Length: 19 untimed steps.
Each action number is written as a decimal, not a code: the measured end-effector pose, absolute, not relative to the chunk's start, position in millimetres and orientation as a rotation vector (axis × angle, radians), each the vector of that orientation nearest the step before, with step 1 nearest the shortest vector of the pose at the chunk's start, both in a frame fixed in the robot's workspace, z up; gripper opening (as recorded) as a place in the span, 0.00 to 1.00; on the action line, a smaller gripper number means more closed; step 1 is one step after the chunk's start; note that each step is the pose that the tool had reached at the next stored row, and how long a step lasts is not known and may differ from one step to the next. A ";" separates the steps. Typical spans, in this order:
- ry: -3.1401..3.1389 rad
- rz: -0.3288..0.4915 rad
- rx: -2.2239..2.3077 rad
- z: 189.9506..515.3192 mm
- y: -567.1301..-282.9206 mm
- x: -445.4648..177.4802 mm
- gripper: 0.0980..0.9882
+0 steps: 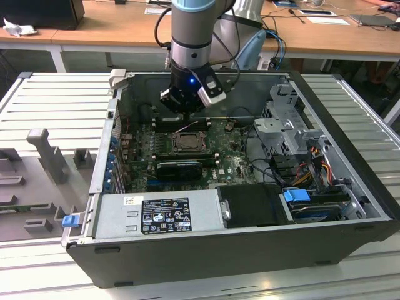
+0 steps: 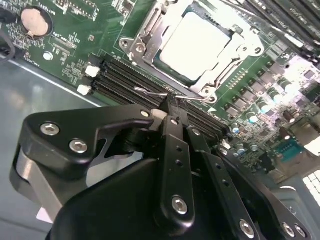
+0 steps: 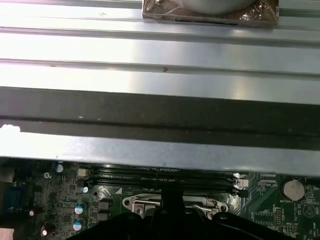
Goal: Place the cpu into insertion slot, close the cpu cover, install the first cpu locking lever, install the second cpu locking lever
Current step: 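Install the first cpu locking lever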
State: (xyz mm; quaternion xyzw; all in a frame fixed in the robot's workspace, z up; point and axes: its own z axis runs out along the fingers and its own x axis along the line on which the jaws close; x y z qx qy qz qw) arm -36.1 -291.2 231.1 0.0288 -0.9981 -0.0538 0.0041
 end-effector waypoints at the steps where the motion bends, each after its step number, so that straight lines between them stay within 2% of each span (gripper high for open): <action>1: -3.128 -0.168 0.090 230.4 -290.2 -35.8 0.01; 19: -3.162 -0.168 0.080 219.7 -286.3 -23.9 0.01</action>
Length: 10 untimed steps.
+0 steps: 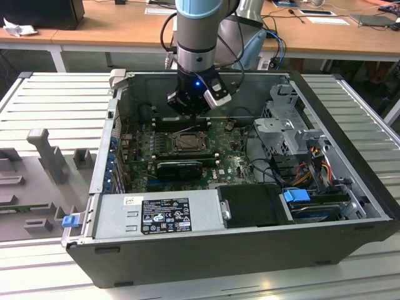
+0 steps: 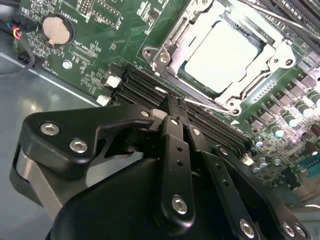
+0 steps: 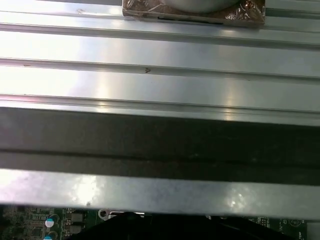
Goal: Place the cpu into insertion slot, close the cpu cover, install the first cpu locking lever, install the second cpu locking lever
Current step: 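Install the first cpu locking lever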
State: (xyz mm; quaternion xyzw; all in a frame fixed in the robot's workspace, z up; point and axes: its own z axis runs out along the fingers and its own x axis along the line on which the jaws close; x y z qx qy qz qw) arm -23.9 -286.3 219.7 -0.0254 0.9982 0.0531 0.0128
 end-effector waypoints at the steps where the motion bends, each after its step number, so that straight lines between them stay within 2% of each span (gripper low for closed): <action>1: 3.111 0.166 -0.079 218.6 -287.2 -23.8 0.01; 10: 3.111 0.166 -0.078 210.1 -287.6 -20.4 0.01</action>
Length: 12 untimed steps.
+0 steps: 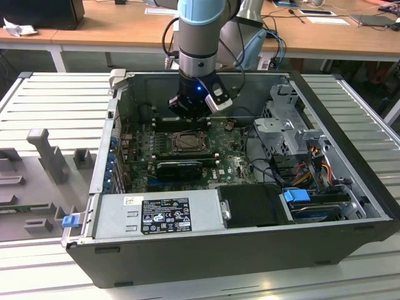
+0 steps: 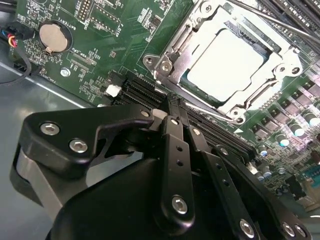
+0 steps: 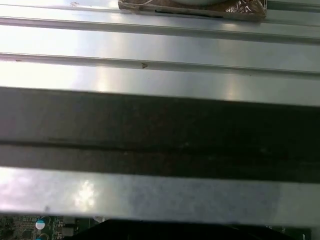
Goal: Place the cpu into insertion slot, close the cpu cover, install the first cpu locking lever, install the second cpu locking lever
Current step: 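Install the first cpu locking lever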
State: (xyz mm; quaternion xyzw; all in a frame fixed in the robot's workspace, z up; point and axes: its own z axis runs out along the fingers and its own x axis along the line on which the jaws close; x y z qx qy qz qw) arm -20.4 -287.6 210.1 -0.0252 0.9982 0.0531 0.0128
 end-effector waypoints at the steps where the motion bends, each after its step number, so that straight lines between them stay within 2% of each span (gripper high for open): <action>1: 3.111 0.165 -0.078 208.5 -287.6 -20.2 0.01; 12: 3.112 0.149 -0.078 201.4 -287.6 -19.6 0.01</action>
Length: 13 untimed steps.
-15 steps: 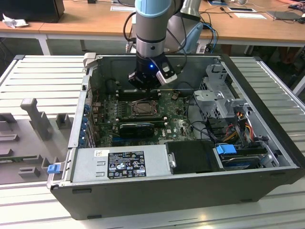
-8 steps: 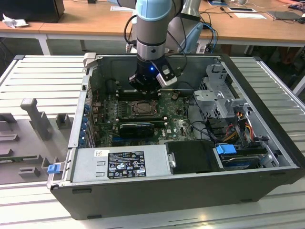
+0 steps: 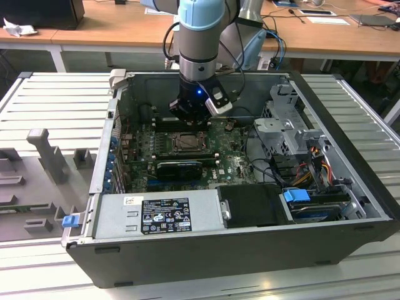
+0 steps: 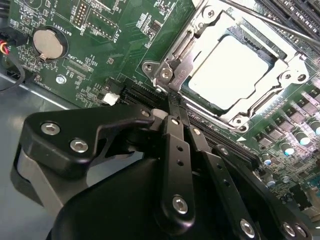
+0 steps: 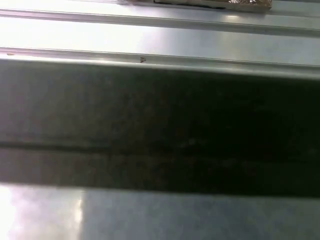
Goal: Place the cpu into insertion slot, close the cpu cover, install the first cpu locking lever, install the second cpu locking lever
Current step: 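Install the first cpu locking lever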
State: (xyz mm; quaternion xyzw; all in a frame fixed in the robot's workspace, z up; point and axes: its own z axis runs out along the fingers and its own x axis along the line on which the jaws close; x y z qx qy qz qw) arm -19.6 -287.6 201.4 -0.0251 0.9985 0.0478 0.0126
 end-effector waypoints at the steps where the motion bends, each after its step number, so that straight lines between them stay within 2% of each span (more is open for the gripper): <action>1: 3.112 0.149 -0.078 201.4 -287.6 -19.5 0.01; 7: 3.111 0.153 -0.078 216.3 -287.6 -19.3 0.01; 13: 3.111 0.153 -0.078 216.6 -290.8 -19.2 0.01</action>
